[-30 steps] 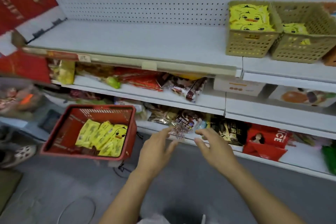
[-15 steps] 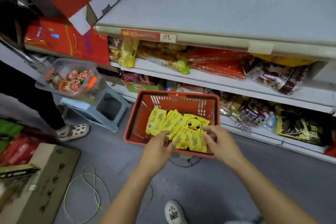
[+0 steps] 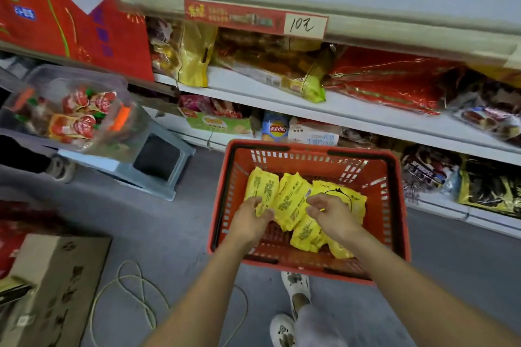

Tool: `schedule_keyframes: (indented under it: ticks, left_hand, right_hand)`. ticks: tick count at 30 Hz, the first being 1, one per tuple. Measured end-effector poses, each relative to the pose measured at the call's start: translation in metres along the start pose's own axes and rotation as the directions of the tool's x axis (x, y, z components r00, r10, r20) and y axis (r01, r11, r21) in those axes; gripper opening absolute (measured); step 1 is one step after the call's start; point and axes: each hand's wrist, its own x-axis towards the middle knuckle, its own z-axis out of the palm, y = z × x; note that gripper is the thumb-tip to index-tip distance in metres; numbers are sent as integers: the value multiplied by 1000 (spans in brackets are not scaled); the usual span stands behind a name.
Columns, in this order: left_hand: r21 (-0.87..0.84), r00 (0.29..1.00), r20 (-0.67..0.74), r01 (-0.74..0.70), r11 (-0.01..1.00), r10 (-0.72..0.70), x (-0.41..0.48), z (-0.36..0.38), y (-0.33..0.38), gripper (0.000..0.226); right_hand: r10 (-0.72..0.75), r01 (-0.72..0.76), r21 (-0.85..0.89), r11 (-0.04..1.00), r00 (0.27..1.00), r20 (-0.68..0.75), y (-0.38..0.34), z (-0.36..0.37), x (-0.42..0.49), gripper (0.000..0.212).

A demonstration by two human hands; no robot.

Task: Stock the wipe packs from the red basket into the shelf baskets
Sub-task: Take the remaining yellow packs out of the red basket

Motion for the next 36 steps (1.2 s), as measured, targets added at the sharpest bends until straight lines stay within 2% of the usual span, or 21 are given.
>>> schedule_keyframes:
  ticks: [2,4,7,10,12,16,18,21,24,27,29,30,32,34,36]
  left_hand:
    - [-6,999,27,43,999,-43,29,0,-1,60]
    - [34,997,32,68,997,-69,63,3,-5,62]
    - [122,997,-6,73,990,-73,116,14,-21,70]
    - [171,993,12,114,979,-117,148,27,-39,84]
    - [248,990,23,130,960,-140,148,29,-36,82]
    - [347,993,-94,95,933,-66,158,36,-41,75]
    - [352,986,-132,139,926,-98,156,39,-40,71]
    - [345,984,-92,173,922,-150,160,45,-47,52]
    - [193,989,-26,145,970,-142,160,48,-49,39]
    - [-40,989,0,149,988,-149,142,48,-37,36]
    - [-125,991,21,133,983,-131,127,45,-34,37]
    - [-178,993,26,120,977,-117,118,41,-31,38]
    - [-285,995,36,97,953,-91,101,32,-24,42]
    - [-422,992,84,119,899,-93,82,20,-13,39]
    - [-583,980,177,178,792,-90,59,8,2,39]
  right_hand:
    - [127,-131,98,987,991,43,1,11,32,20]
    - [231,-238,85,968,970,80,5,22,62,25]
    - [365,-377,86,922,923,123,5,35,96,57]
    - [458,-467,66,882,882,116,4,53,118,75]
    - [483,-487,69,871,874,58,6,69,130,85]
    - [536,-534,48,844,838,-101,7,100,150,101]
    - [560,-563,33,826,811,-171,9,108,152,109]
    - [551,-554,73,829,788,-274,17,110,152,99]
    - [537,-525,126,842,789,-300,31,101,145,77]
    - [499,-320,466,825,799,-334,44,85,125,47]
    - [479,-201,642,740,827,-293,49,68,102,30]
    - [485,-189,716,672,843,-233,48,60,88,34]
    - [463,-229,806,546,884,-62,49,46,61,56]
    - [337,-223,867,447,939,68,40,31,30,50]
    - [265,-239,898,369,953,145,33,21,3,50]
